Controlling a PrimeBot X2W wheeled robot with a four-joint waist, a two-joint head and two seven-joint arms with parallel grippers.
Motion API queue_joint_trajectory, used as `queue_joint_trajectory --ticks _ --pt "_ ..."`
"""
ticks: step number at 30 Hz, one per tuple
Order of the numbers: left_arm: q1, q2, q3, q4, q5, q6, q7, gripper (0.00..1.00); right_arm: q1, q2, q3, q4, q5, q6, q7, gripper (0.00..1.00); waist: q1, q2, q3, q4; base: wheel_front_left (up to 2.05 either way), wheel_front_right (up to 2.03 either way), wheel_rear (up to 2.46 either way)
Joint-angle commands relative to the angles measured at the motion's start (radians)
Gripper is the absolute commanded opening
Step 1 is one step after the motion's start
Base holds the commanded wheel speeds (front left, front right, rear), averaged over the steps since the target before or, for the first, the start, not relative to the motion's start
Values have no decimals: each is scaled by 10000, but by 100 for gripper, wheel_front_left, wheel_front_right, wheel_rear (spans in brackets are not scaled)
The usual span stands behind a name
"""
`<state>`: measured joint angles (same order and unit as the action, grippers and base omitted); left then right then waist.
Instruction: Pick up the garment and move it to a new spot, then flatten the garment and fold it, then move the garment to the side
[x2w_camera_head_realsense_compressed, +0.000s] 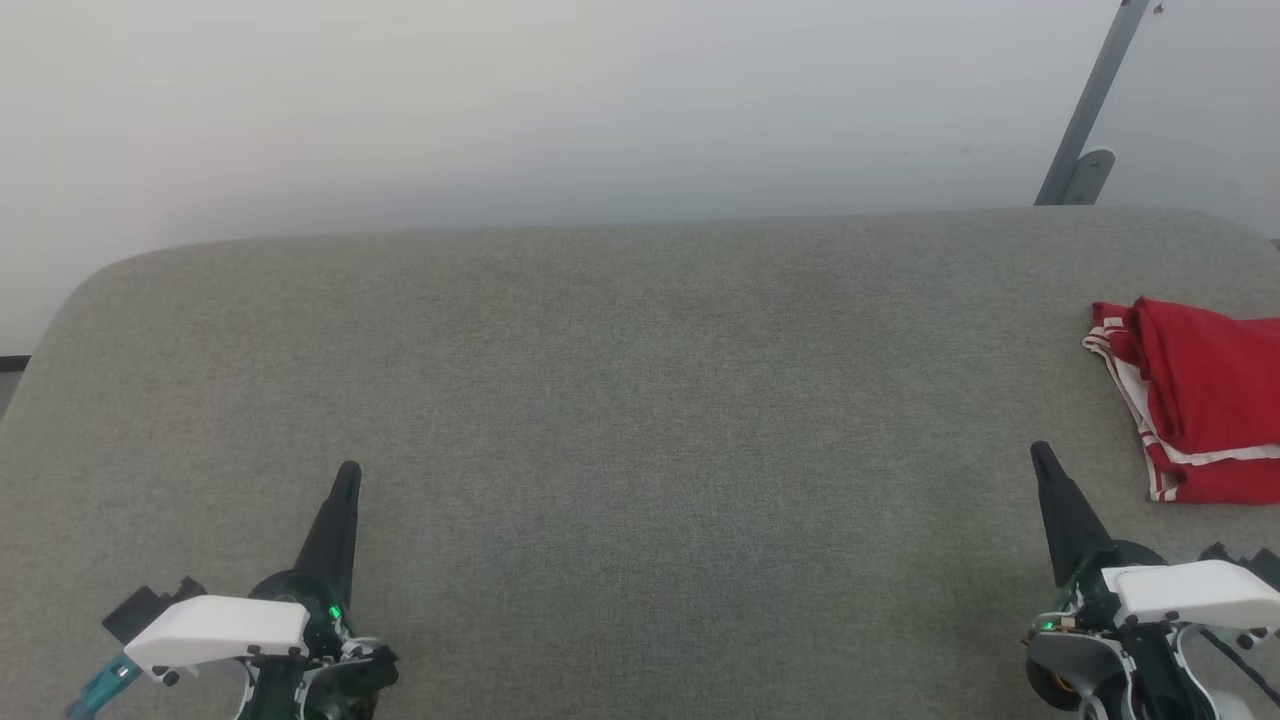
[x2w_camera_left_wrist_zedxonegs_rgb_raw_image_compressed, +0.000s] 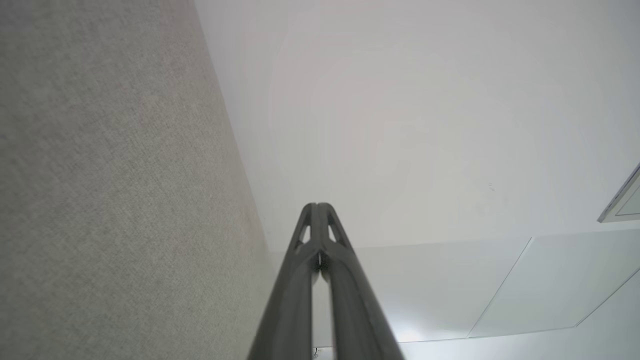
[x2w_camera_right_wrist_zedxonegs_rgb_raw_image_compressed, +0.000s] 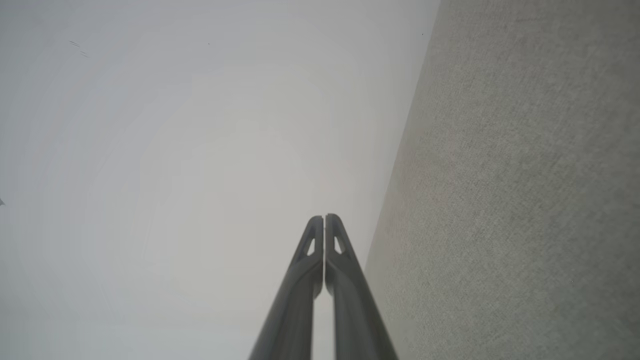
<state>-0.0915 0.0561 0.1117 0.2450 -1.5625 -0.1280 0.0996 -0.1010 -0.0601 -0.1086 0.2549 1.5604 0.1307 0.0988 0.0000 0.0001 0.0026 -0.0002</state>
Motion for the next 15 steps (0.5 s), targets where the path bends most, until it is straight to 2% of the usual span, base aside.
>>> queue_joint_trajectory --ticks 1,15 --pt "-200 -29 37 -9 -193 -46 83 0 -85 67 -45 -102 212 1 85 0 0 -1 1 1 0 0 0" --pt "-233 -82 41 3 -514 -48 183 0 -103 131 -66 -128 542 0 186 0 0 -1 5 2 0 0 0"
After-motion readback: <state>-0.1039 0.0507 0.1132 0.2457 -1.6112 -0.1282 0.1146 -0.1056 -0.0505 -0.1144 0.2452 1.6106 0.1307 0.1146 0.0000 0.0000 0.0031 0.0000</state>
